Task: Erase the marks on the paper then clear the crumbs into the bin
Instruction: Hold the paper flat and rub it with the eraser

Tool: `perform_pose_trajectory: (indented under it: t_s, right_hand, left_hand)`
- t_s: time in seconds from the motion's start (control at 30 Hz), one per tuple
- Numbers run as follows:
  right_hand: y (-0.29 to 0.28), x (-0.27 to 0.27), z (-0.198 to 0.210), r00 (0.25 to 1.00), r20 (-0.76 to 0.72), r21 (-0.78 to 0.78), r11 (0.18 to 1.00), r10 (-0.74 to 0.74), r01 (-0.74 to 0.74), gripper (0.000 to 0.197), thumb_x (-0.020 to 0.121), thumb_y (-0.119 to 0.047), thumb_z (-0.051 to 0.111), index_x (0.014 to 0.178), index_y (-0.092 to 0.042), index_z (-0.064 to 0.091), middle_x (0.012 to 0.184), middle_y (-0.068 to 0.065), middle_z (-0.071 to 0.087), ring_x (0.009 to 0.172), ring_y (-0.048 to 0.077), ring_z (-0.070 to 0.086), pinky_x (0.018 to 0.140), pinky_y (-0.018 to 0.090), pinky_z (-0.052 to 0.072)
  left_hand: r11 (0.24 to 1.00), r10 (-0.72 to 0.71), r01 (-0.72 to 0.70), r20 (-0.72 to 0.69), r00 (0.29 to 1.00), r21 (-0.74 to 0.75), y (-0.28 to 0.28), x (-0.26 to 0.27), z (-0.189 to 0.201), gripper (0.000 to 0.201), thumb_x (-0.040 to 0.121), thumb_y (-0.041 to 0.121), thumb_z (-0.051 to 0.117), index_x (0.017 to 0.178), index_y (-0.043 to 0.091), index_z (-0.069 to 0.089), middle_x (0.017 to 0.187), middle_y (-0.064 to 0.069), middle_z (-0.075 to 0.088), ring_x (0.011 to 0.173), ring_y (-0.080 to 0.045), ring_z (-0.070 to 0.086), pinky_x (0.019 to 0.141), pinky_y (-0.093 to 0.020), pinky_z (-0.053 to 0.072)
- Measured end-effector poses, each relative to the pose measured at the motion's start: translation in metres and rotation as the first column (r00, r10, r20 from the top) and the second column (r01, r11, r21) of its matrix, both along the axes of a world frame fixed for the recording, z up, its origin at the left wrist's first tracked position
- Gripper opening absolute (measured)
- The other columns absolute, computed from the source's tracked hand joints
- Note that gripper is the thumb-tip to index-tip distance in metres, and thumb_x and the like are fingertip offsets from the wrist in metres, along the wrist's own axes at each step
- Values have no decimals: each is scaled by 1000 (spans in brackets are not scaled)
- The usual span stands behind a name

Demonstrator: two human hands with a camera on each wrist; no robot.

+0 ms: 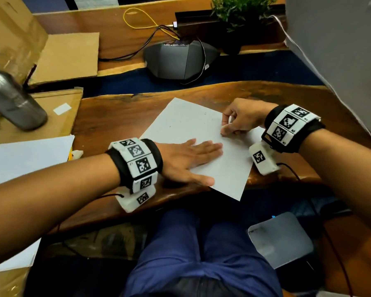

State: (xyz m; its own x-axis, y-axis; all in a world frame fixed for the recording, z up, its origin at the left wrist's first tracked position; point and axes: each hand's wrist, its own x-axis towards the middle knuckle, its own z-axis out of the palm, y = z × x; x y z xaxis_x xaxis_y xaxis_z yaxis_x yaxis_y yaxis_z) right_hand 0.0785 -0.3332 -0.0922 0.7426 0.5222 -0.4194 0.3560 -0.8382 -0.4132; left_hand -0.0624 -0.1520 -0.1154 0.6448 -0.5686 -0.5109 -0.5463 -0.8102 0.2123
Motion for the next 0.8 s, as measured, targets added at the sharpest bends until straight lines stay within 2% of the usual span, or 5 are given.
perform_pose_trajectory:
  t_s: [0.23,0.33,0.47,0.63,0.8]
  right_hand:
    - [3,-5,3,997,72,-45,999,13,-9,16,83,-31,81,85,-17,74,83,3,75,72,17,68,57,24,51]
    - [14,-11,4,978,205,-7,999,44,-43,14,82,-26,81,87,-15,76,86,2,73,76,16,66,57,24,49]
    - [43,-21,7,925,323,32,974,201,-223,17,89,-22,70,98,-10,79,95,5,75,88,23,66,72,31,53]
    - [59,-18,6,854,455,5,958,252,-286,13,85,-17,72,88,-8,80,85,7,76,79,26,66,66,34,53]
    - [64,-39,0,845,419,19,928,331,-373,15,81,-24,77,90,-12,81,85,3,77,74,22,68,69,36,58]
  left_hand:
    - [923,368,-366,11,930,119,52,40,10,126,70,83,53,151,29,-26,157,11,-33,146,-11,-25,120,-49,-10]
    - [916,387,-385,3,922,113,54,41,4,133,63,86,57,150,31,-27,156,13,-35,144,-9,-29,119,-51,-13]
    - [910,402,-400,9,916,109,52,43,2,136,61,85,59,150,30,-28,155,12,-35,144,-9,-29,118,-52,-14]
    - [910,404,-403,7,915,104,53,43,1,136,61,85,60,150,31,-27,156,12,-35,144,-9,-29,118,-53,-13]
    - [911,399,-397,5,917,114,53,42,2,133,66,83,60,151,28,-25,155,11,-36,143,-10,-31,118,-53,-13]
